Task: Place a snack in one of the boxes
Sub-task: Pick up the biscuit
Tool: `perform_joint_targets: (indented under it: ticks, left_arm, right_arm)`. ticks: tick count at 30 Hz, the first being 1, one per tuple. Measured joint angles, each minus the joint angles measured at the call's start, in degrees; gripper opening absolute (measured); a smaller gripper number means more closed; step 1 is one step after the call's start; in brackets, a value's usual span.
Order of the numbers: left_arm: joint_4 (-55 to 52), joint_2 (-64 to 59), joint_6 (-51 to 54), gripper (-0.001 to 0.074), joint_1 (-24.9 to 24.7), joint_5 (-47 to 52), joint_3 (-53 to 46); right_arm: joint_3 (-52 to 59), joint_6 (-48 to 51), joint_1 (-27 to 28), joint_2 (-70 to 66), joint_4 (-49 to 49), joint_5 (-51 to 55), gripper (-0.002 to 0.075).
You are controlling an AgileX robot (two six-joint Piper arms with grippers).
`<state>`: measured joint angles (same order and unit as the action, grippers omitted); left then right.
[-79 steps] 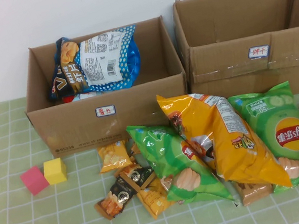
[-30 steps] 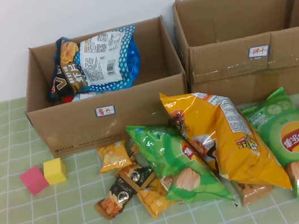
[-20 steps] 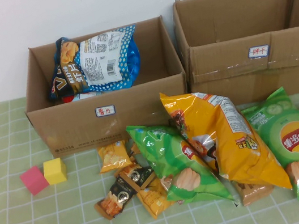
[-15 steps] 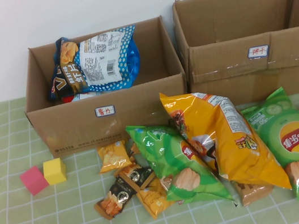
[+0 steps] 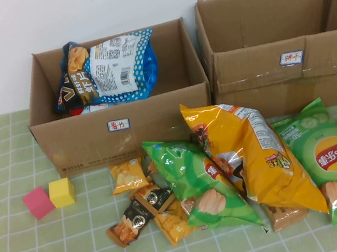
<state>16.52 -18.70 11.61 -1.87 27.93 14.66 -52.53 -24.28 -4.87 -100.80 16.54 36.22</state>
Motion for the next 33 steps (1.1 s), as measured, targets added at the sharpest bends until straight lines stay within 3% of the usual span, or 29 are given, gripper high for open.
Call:
perform_joint_targets:
  ticks: [5,11,17,33]
  left_arm:
    - [0.00,0.00,0.00,-0.0001,0.00,0.00,0.00]
    - [0.00,0.00,0.00,-0.0001,0.00,0.00,0.00]
    - [0.02,0.00,0.00,-0.0001,0.00,0.00,0.00]
    - [0.21,0.00,0.00,-0.0001,0.00,0.00,0.00]
  right_arm:
    - [-0.96,-2.09,0.00,-0.06,0.54,2.44,0.0181]
    - [-3.39,-5.60,0.00,-0.49,2.28,8.33,0.0330]
    - [-3.62,-9.46,0.00,-0.49,3.70,6.50,0.0442]
    - [-3.62,-12.72,4.49,-0.49,3.60,-3.74,0.0461]
